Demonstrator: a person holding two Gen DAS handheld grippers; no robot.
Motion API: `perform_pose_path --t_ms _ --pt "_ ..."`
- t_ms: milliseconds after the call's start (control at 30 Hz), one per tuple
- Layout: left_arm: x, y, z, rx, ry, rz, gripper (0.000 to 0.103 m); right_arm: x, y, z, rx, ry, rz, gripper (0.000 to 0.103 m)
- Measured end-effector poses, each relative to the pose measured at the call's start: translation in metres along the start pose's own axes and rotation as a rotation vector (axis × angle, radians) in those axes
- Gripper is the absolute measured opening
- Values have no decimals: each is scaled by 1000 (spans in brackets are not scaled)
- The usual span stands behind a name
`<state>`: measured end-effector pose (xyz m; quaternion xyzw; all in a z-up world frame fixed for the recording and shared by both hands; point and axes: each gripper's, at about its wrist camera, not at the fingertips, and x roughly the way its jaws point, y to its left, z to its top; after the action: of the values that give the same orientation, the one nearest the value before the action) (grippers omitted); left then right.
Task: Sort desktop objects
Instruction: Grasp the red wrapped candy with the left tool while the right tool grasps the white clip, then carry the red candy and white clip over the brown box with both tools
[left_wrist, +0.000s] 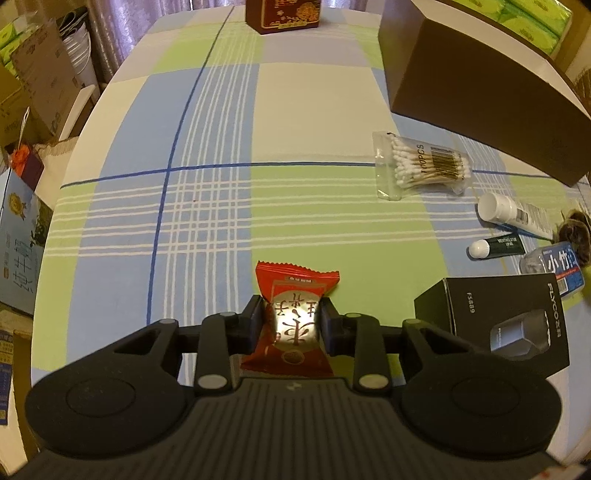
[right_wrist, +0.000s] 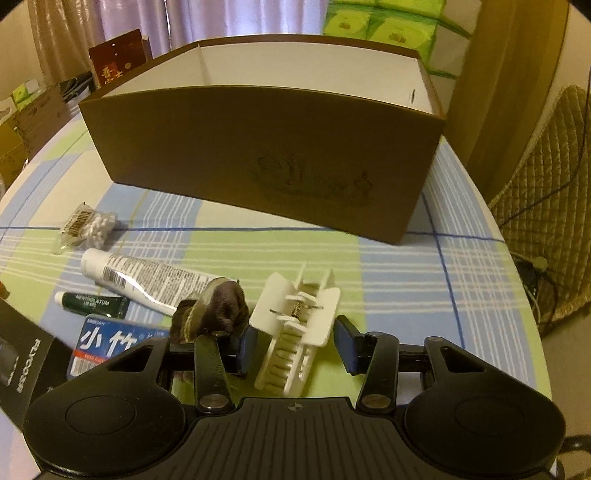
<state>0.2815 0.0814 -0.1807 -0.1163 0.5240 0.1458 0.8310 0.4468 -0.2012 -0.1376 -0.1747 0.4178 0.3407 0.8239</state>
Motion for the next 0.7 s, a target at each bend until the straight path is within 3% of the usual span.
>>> perform_pose_path --t_ms 333,700 --pt "0 -5 -1 9 -8 4 21 3 -8 -2 3 -15 -5 40" --pt "-12 -4 -2 -16 -21 -10 21 -41 -30 -7 89 -54 42 40"
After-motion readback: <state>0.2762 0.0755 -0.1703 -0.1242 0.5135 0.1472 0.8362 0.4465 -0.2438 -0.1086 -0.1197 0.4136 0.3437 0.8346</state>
